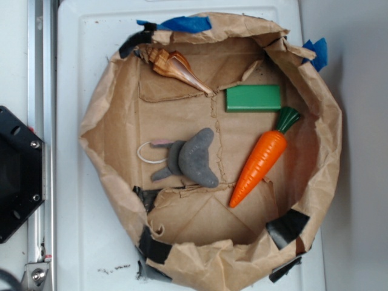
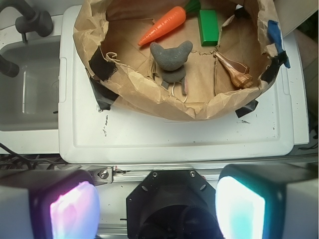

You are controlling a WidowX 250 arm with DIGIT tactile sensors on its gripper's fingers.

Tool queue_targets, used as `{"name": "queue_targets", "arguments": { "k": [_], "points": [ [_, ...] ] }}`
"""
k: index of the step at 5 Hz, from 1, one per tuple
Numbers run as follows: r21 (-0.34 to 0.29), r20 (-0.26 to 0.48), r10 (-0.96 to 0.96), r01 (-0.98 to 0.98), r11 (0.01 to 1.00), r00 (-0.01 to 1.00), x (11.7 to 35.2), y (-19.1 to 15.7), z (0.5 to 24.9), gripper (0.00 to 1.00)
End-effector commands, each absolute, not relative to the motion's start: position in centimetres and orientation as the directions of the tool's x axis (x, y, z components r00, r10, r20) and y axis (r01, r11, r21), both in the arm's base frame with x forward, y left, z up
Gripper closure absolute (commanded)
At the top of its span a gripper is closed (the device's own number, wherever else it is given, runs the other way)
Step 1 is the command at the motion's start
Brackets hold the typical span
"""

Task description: Grab the shell.

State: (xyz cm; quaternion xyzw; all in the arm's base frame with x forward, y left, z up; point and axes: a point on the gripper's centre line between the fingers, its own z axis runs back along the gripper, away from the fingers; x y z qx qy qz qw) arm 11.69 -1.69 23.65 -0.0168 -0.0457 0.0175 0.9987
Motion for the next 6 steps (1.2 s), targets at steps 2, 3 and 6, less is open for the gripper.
{"name": "queue_targets", "arguments": {
  "k": [2, 3, 6],
  "points": [
    [-0.029, 0.087, 0.085, -0.083, 0.996, 0.993, 16.3, -0.5, 23.2, 0.00],
    [-0.022, 0.071, 0.121, -0.120, 0.993, 0.990, 19.1, 0.4, 22.6, 0.00],
    [0.043, 0.058, -0.253, 0.251, 0.967, 0.966, 21.7, 3.2, 20.2, 0.00]
  ]
}}
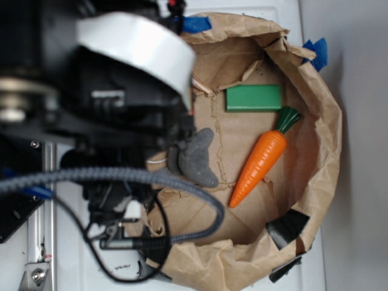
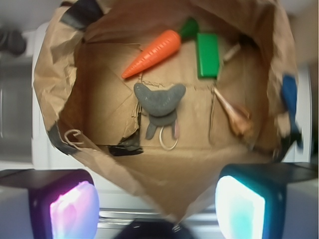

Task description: Grab the shell.

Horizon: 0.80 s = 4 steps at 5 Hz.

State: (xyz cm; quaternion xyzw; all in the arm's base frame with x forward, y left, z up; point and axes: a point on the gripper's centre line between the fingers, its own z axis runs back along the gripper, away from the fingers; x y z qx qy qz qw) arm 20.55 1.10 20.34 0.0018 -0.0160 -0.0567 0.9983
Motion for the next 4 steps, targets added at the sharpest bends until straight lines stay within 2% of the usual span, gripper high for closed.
{"name": "queue_targets", "arguments": {
  "k": [1, 2, 4],
  "points": [
    [0.036, 0.077, -0.314, 0.312, 0.949, 0.946, 23.4, 4.3, 19.8, 0.00],
    [0.009, 0.079, -0.410, 0.411, 0.912, 0.909, 25.0, 4.9, 18.3, 0.00],
    [0.076, 0.054, -0.590, 0.586, 0.807, 0.805, 25.8, 4.2, 12.4, 0.00]
  ]
}}
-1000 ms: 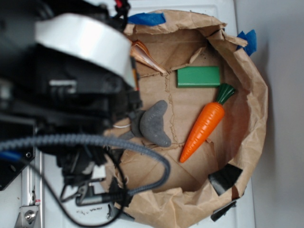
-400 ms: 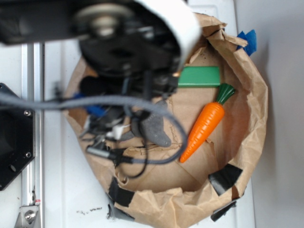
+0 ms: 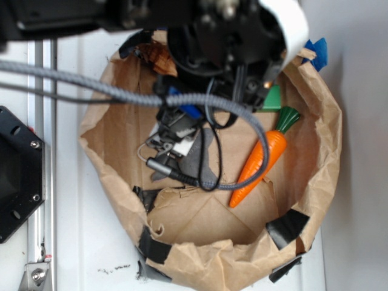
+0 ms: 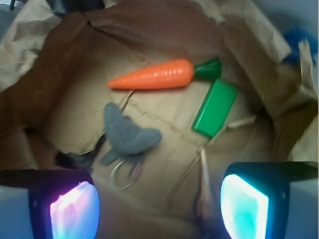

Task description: Grab the shell.

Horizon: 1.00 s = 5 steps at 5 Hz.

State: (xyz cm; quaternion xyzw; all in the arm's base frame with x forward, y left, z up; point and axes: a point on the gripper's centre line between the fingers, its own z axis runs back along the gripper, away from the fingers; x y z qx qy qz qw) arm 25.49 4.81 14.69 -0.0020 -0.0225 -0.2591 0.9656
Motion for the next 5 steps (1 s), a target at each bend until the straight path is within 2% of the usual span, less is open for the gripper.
{"name": "queue_targets", "arguments": {
  "k": [1, 2, 3, 5],
  "points": [
    [0.078, 0.023, -0.603, 0.600, 0.796, 0.797, 24.9, 5.1, 10.4, 0.00],
    [0.052, 0.009, -0.588, 0.587, 0.808, 0.809, 24.7, 6.7, 9.4, 0.00],
    [0.051, 0.001, -0.571, 0.570, 0.820, 0.821, 24.5, 7.7, 9.5, 0.00],
    [0.051, 0.001, -0.571, 0.570, 0.820, 0.821, 24.5, 7.7, 9.5, 0.00]
  ]
}}
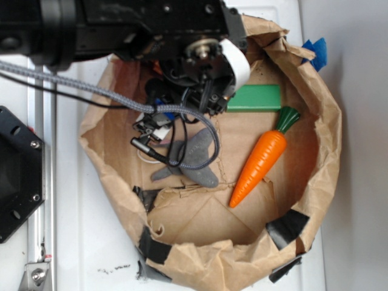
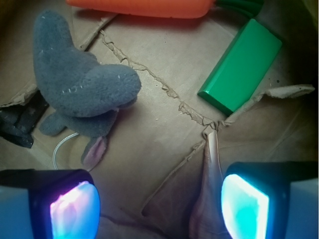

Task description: Grab the shell.

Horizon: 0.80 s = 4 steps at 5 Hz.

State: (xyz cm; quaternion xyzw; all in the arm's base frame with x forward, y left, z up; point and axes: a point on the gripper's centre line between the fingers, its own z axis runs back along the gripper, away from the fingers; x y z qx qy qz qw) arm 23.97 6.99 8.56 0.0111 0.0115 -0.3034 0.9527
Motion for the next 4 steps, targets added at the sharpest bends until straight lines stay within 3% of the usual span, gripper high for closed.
{"name": "queue_targets", "arguments": {
  "k": [1, 4],
  "points": [
    [0.051, 0.001, -0.571, 0.570, 0.820, 0.821, 24.5, 7.7, 9.5, 0.00],
    [0.059, -0.063, -0.596, 0.600, 0.798, 0.800, 24.2, 10.5, 6.1, 0.00]
  ]
}}
